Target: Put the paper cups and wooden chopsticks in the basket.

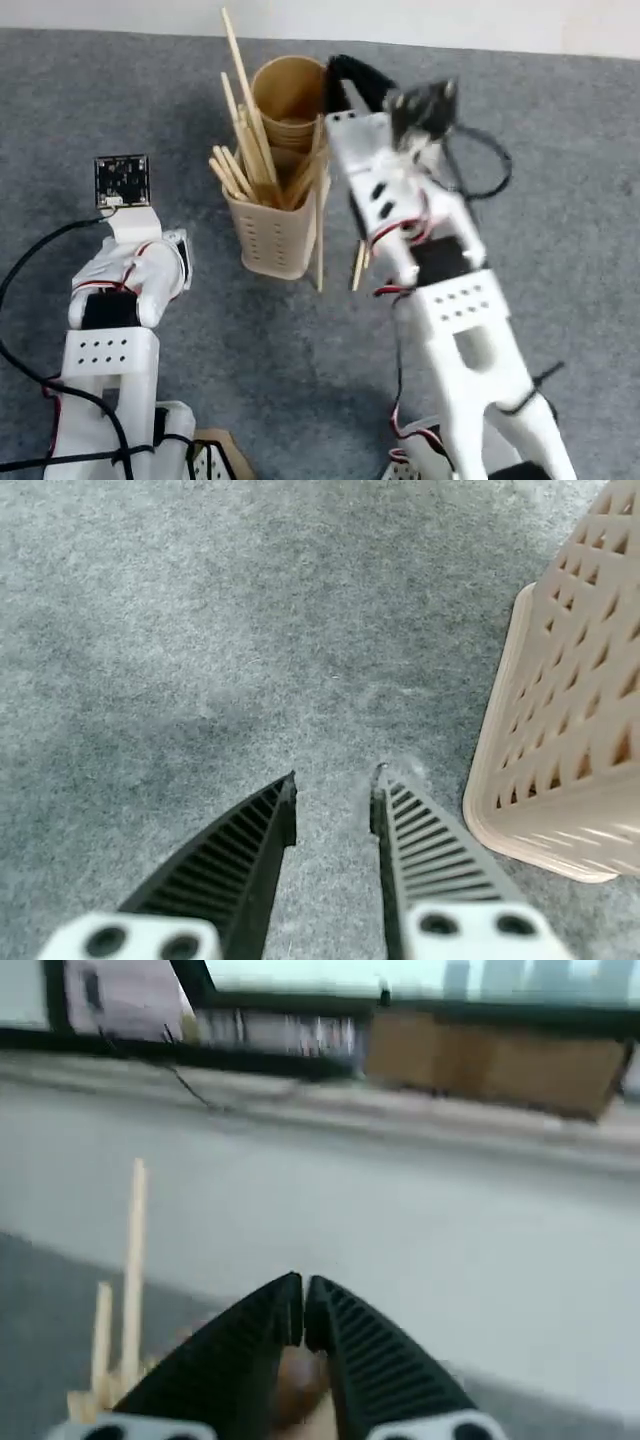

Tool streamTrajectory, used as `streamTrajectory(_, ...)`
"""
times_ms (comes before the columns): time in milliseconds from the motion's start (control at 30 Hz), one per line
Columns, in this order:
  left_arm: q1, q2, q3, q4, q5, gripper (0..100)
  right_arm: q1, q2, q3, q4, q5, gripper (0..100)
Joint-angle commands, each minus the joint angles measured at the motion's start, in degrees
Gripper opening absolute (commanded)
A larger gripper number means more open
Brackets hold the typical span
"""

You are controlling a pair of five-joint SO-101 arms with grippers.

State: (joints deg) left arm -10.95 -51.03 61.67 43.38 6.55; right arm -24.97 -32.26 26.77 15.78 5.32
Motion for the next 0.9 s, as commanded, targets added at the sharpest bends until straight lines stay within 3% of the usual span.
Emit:
streamTrajectory(0,-0.57,-0.48,-0.22,-1.14,0.35,15,4.00,-2.33,-6.73,29.58,-0.44,0.7)
streamTrajectory(133,-0.66,-0.48,-0.13,-0.97,0.35,15,10.24,1.27,-1.80,34.15,-0.26,0.7)
streamTrajectory(267,-0.66,-0.84,0.84,-1.23,0.35,15,10.86,6.37,3.91,32.13,-0.44,0.7)
streamTrajectory(667,-0.66,-0.84,0.66,-1.23,0.35,15,-8.66,-4.70,21.05,31.78,-5.98,0.7)
streamTrajectory(867,-0.66,-0.84,0.66,-1.23,0.35,15,-11.12,-7.34,24.84,30.64,-6.07,0.7)
